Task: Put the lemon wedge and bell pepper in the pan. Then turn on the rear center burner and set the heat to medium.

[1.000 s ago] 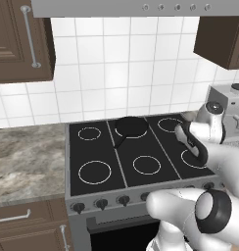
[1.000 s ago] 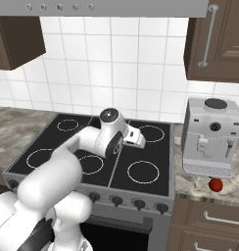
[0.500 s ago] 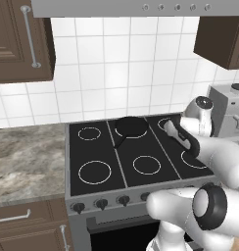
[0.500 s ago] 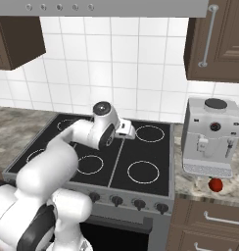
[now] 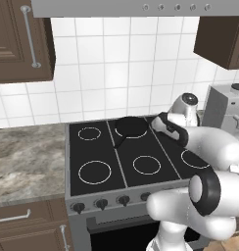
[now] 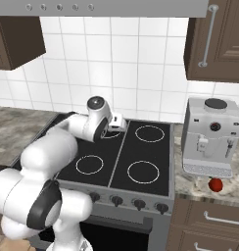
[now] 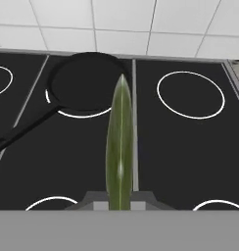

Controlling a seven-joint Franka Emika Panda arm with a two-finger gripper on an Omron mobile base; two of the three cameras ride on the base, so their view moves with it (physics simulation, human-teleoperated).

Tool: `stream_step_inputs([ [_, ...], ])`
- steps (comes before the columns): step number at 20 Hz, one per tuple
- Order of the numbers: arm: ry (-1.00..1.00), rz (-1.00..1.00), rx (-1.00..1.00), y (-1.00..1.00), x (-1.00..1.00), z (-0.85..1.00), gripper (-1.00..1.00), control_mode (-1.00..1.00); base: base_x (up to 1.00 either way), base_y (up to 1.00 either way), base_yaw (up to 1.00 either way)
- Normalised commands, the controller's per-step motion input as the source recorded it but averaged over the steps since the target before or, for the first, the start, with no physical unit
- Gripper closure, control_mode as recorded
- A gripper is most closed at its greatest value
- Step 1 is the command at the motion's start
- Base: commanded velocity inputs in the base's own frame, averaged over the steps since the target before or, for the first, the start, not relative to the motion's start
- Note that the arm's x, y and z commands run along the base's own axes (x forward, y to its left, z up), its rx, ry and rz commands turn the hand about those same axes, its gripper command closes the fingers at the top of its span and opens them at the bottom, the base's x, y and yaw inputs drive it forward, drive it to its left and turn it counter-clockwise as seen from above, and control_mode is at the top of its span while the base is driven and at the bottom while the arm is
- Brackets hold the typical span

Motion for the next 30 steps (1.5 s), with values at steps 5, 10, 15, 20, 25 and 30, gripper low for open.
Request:
stream_step_inputs([
  [5,0.00,0.03,-0.01,0.32,0.41,0.00,1.00,-1.00,0.00,0.00,0.00],
  [10,0.02,0.02,0.00,0.11,0.34,-0.11,1.00,-1.00,0.00,0.00,0.00],
  [15,0.01,0.00,-0.01,0.08,0.34,-0.18,1.00,-1.00,0.00,0.00,0.00],
  [20,0.00,0.00,0.00,0.06,0.26,-0.15,1.00,-1.00,0.00,0.00,0.00],
  [25,0.00,0.00,0.00,0.04,0.24,-0.14,1.00,-1.00,0.00,0.00,0.00],
  [30,0.00,0.00,-0.01,0.07,0.22,-0.18,1.00,-1.00,0.00,0.00,0.00],
])
